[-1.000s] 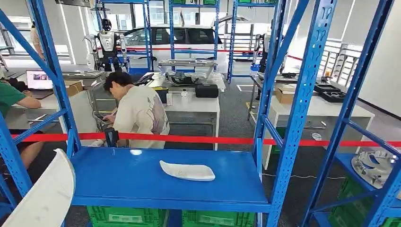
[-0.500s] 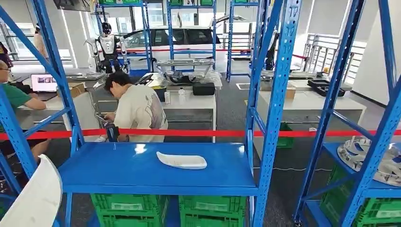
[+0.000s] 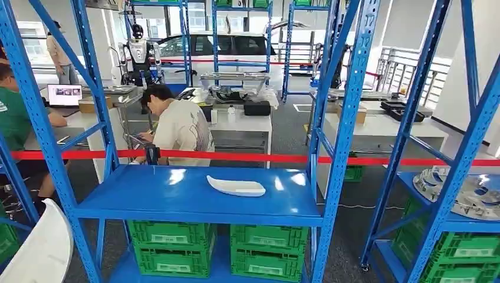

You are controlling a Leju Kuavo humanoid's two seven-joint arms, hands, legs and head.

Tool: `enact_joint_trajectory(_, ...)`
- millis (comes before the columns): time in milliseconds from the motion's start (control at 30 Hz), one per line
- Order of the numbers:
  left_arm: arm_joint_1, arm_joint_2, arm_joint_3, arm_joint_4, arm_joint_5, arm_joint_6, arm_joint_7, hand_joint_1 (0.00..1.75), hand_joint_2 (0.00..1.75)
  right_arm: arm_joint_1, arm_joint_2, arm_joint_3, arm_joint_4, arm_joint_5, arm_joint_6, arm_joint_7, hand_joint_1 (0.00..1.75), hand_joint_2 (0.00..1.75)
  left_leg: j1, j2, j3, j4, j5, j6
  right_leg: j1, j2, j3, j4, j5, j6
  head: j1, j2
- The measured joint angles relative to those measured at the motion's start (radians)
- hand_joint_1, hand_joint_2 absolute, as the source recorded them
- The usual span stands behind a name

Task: Take the parts from the cabinet and place them on the table.

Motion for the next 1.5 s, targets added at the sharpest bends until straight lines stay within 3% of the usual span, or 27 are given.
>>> enact_joint_trajectory(67,0.021,0.000,0.002,-0.019,0.000,0.000,-0.001,1.75,1.75,-0.001,-0.001,-0.002,0.000,-0.010,0.000,-0.022,0.00,0.00,0.001,-0.002,-0.035,0.013,0.019,-0.003,0.008,0.001,0.121,-0.150,0.043,-0.013,0.000,0.000)
enact_joint_trajectory(100,0.031,0.000,0.002,-0.026,0.000,0.000,0.003,1.75,1.75,-0.002,-0.002,-0.002,0.000,-0.006,0.000,-0.031,0.00,0.00,0.000,-0.002,-0.046,0.018,0.027,-0.008,0.015,0.001,0.198,-0.254,0.011,-0.023,0.001,0.000)
enact_joint_trajectory(133,0.036,0.000,0.002,-0.031,0.002,0.000,0.008,1.75,1.75,-0.003,-0.003,-0.002,0.001,0.000,0.000,-0.039,0.00,0.00,-0.002,-0.001,-0.052,0.020,0.036,-0.015,0.018,0.000,0.233,-0.328,-0.012,-0.027,0.000,0.000)
enact_joint_trajectory(233,0.037,0.000,0.002,-0.035,0.003,0.000,0.012,1.75,1.75,-0.002,-0.002,-0.003,0.000,-0.009,0.000,-0.063,0.00,0.00,0.004,0.001,-0.057,0.010,0.068,-0.033,0.024,0.001,0.211,-0.336,0.001,-0.036,0.001,0.000)
enact_joint_trajectory(267,0.036,0.000,0.002,-0.035,0.003,0.000,0.015,1.75,1.75,-0.001,0.000,-0.006,0.000,-0.013,0.000,-0.071,0.00,0.00,0.003,-0.001,-0.065,0.014,0.067,-0.038,0.012,-0.003,0.206,-0.347,0.020,-0.042,0.000,0.000)
enact_joint_trajectory(333,0.029,0.000,0.003,-0.034,0.004,0.000,0.015,1.75,1.75,-0.002,0.003,-0.009,0.000,-0.017,-0.001,-0.073,0.00,0.00,0.006,-0.010,-0.092,0.086,-0.042,-0.047,0.014,-0.008,0.178,-0.346,0.041,-0.056,-0.002,0.000)
enact_joint_trajectory(400,0.016,0.000,0.003,-0.027,0.004,-0.007,0.013,1.75,1.75,-0.001,0.007,-0.009,0.000,-0.019,-0.001,-0.075,0.00,0.00,0.011,-0.010,-0.111,0.220,-0.144,-0.058,0.015,-0.010,0.150,-0.343,0.064,-0.057,-0.002,0.000)
enact_joint_trajectory(433,0.006,-0.001,0.003,-0.022,0.004,-0.009,0.010,1.75,1.75,0.000,0.009,-0.010,0.000,-0.022,-0.001,-0.077,0.00,0.00,0.012,-0.010,-0.113,0.279,-0.152,-0.063,0.015,-0.013,0.131,-0.340,0.077,-0.055,-0.003,0.000)
enact_joint_trajectory(467,-0.001,-0.001,0.003,-0.017,0.004,-0.010,0.008,1.75,1.75,0.000,0.010,-0.011,0.000,-0.027,-0.001,-0.079,0.00,0.00,0.014,-0.010,-0.106,0.303,-0.124,-0.066,0.014,-0.014,0.110,-0.335,0.089,-0.053,-0.002,0.000)
enact_joint_trajectory(500,-0.007,-0.002,0.002,-0.013,0.005,-0.012,0.007,1.75,1.75,0.000,0.011,-0.014,0.000,-0.031,-0.001,-0.082,0.00,0.00,0.017,-0.010,-0.086,0.294,-0.084,-0.069,0.013,-0.015,0.090,-0.329,0.099,-0.050,-0.003,0.000)
enact_joint_trajectory(533,-0.014,-0.003,0.002,-0.008,0.005,-0.013,0.007,1.75,1.75,0.001,0.011,-0.019,0.000,-0.034,-0.001,-0.083,0.00,0.00,0.021,-0.010,-0.043,0.250,-0.041,-0.071,0.012,-0.015,0.063,-0.319,0.111,-0.046,-0.002,0.000)
enact_joint_trajectory(567,-0.021,-0.003,0.002,-0.005,0.006,-0.018,0.007,1.75,1.75,0.001,0.011,-0.023,0.000,-0.036,-0.001,-0.085,0.00,0.00,0.024,-0.010,0.016,0.176,-0.029,-0.073,0.011,-0.013,0.045,-0.307,0.122,-0.042,-0.002,0.000)
enact_joint_trajectory(633,-0.037,-0.003,0.002,0.002,0.007,-0.021,0.007,1.75,1.75,0.002,0.011,-0.026,0.001,-0.037,-0.001,-0.086,0.00,0.00,0.019,-0.012,0.142,-0.009,-0.100,-0.069,0.013,-0.012,0.014,-0.280,0.134,-0.029,-0.003,0.000)
enact_joint_trajectory(667,-0.043,-0.004,0.002,0.005,0.008,-0.022,0.007,1.75,1.75,0.004,0.011,-0.027,0.001,-0.037,-0.001,-0.087,0.00,0.00,0.015,-0.012,0.132,-0.017,-0.113,-0.050,0.012,-0.012,0.011,-0.279,0.145,-0.022,-0.001,0.000)
enact_joint_trajectory(767,-0.046,-0.006,0.002,0.013,0.008,-0.027,0.003,1.75,1.75,0.011,0.011,-0.027,0.001,-0.037,-0.002,-0.093,0.00,0.00,0.012,-0.006,0.111,-0.018,-0.086,-0.018,0.004,-0.008,0.003,-0.282,0.168,-0.004,-0.002,0.000)
enact_joint_trajectory(833,-0.052,-0.008,0.002,0.018,0.009,-0.029,-0.002,1.75,1.75,0.013,0.011,-0.029,0.001,-0.041,0.000,-0.104,0.00,0.00,0.012,-0.004,0.088,-0.017,-0.065,-0.002,0.001,-0.001,-0.020,-0.222,0.072,0.007,0.000,0.000)
enact_joint_trajectory(900,-0.054,-0.008,0.002,0.023,0.010,-0.030,-0.002,1.75,1.75,0.014,0.011,-0.030,0.001,-0.043,0.000,-0.107,0.00,0.00,0.009,-0.002,0.061,-0.016,-0.043,0.002,0.000,0.000,-0.051,-0.077,-0.045,0.014,0.000,0.000)
enact_joint_trajectory(933,-0.055,-0.008,0.002,0.027,0.012,-0.031,-0.002,1.75,1.75,0.013,0.011,-0.031,0.001,-0.043,0.000,-0.109,0.00,0.00,0.007,-0.001,0.044,-0.013,-0.031,0.002,0.000,0.000,-0.059,-0.010,-0.065,0.014,0.001,0.000)
enact_joint_trajectory(1000,-0.057,-0.008,0.002,0.032,0.032,-0.053,0.000,1.75,1.75,0.013,0.011,-0.031,0.001,-0.043,0.000,-0.110,0.00,0.00,0.004,-0.001,0.014,-0.006,-0.012,0.000,0.002,0.002,-0.031,0.012,-0.014,0.008,0.001,0.000)
enact_joint_trajectory(1067,-0.058,-0.008,0.002,0.035,0.042,-0.103,0.003,1.75,1.75,0.013,0.011,-0.031,0.001,-0.039,0.000,-0.116,0.00,0.00,0.004,-0.002,-0.014,0.003,0.001,-0.003,0.007,0.002,0.066,-0.103,0.053,-0.004,0.001,0.000)
enact_joint_trajectory(1100,-0.058,-0.008,0.002,0.037,0.039,-0.122,0.005,1.75,1.75,0.012,0.008,-0.031,0.001,-0.035,0.000,-0.119,0.00,0.00,0.005,-0.002,-0.022,0.008,0.010,-0.006,0.013,0.002,0.139,-0.195,0.047,-0.013,0.000,0.000)
enact_joint_trajectory(1133,-0.057,-0.008,0.002,0.038,0.032,-0.128,0.005,1.75,1.75,0.011,0.006,-0.031,0.001,-0.034,0.000,-0.122,0.00,0.00,0.001,-0.002,-0.029,0.012,0.015,-0.012,0.019,0.001,0.209,-0.293,0.009,-0.021,0.001,0.000)
enact_joint_trajectory(1167,-0.058,-0.009,0.002,0.038,0.028,-0.129,0.006,1.75,1.75,0.010,0.006,-0.031,0.001,-0.028,0.000,-0.124,0.00,0.00,0.001,0.001,-0.032,0.013,0.023,-0.018,0.021,0.001,0.228,-0.344,-0.011,-0.025,0.000,0.000)
enact_joint_trajectory(1200,-0.059,-0.009,0.002,0.038,0.024,-0.128,0.008,1.75,1.75,0.010,0.006,-0.031,0.001,-0.026,0.000,-0.128,0.00,0.00,0.002,0.003,-0.034,0.010,0.031,-0.023,0.024,0.001,0.222,-0.345,-0.005,-0.025,0.001,0.000)
enact_joint_trajectory(1267,-0.057,-0.010,0.002,0.040,0.024,-0.124,0.009,1.75,1.75,0.014,0.006,-0.031,0.001,-0.021,0.000,-0.133,0.00,0.00,-0.001,0.003,-0.038,0.011,0.027,0.008,0.021,0.000,0.219,-0.348,-0.004,-0.015,0.000,0.000)
enact_joint_trajectory(1333,-0.056,-0.010,0.002,0.040,0.024,-0.119,0.009,1.75,1.75,0.018,0.006,-0.030,0.001,-0.012,0.000,-0.137,0.00,0.00,0.003,0.000,-0.036,0.008,0.033,-0.016,0.024,-0.002,0.213,-0.344,-0.003,-0.022,0.000,0.000)
enact_joint_trajectory(1500,-0.051,-0.010,0.005,0.040,0.025,-0.119,0.012,1.75,1.75,0.015,0.007,-0.028,0.001,-0.009,0.000,-0.133,0.00,0.00,0.001,-0.004,-0.041,0.008,0.048,-0.017,0.022,-0.009,0.205,-0.336,0.004,-0.025,0.000,0.000)
